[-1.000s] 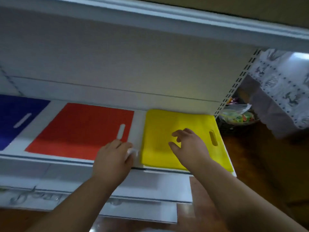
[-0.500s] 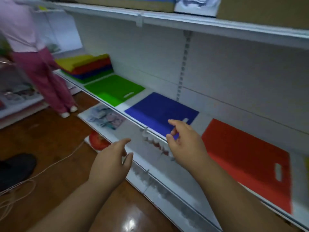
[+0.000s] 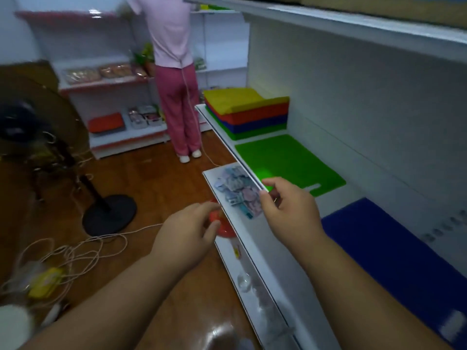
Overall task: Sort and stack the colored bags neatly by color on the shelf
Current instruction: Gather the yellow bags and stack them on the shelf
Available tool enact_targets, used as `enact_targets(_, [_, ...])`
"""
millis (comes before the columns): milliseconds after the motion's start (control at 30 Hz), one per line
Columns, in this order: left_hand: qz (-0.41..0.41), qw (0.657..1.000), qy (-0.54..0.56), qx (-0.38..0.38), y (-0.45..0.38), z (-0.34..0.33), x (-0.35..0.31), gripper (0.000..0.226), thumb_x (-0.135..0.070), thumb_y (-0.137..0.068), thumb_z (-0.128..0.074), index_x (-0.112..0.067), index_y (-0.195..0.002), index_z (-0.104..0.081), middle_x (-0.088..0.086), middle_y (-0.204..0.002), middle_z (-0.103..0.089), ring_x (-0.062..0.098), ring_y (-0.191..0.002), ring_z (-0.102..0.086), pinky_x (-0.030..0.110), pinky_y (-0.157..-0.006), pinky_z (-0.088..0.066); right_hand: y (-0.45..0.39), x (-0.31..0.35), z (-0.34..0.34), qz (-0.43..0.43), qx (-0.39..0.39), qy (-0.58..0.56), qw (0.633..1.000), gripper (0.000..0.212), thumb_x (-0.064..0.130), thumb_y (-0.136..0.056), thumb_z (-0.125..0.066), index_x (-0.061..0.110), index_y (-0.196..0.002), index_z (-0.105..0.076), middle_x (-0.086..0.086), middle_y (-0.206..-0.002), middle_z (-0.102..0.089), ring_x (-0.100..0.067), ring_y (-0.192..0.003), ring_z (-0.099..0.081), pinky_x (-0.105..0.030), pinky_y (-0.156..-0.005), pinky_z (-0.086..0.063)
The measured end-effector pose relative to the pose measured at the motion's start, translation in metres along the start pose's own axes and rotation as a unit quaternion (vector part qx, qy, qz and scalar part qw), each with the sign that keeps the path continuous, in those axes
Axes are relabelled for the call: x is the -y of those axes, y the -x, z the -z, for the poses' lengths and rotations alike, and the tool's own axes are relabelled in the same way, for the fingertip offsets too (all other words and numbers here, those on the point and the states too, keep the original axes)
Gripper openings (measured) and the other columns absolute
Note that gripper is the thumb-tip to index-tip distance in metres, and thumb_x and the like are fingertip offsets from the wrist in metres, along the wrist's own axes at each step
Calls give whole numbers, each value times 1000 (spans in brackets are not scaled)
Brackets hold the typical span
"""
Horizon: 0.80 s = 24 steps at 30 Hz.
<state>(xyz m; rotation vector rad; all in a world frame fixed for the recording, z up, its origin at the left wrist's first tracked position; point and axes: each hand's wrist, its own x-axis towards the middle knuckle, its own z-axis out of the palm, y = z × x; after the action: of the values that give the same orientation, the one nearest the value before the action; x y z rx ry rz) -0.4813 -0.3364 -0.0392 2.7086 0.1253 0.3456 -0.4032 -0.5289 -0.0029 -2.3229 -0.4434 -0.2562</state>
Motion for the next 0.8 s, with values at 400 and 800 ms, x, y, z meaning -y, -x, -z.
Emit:
enact_targets(400, [54,997,45,-10,-148,14,135,42,-43,-97,-52,-41,-138,-44,-20,-93,-54,0,-76,-53,18,-64,-49,-185,42,-132,-35,39,-41,998,33,31,-93,-61,28,-126,-59,7,-73,-57,-4,-69,-57,-22,-60,-46])
enact_targets(800, [-32,985,164,47,-321,5,224,34,-38,-98,-51,-45,-131,-50,-17,-95,-59,0,-80,-55,28,-67,-53,-313,44,-174,-172,-15,35,984,48,34,-91,-63,29,-135,-46,5,-74,-59,-14,-75,-60,-40,-73,-54])
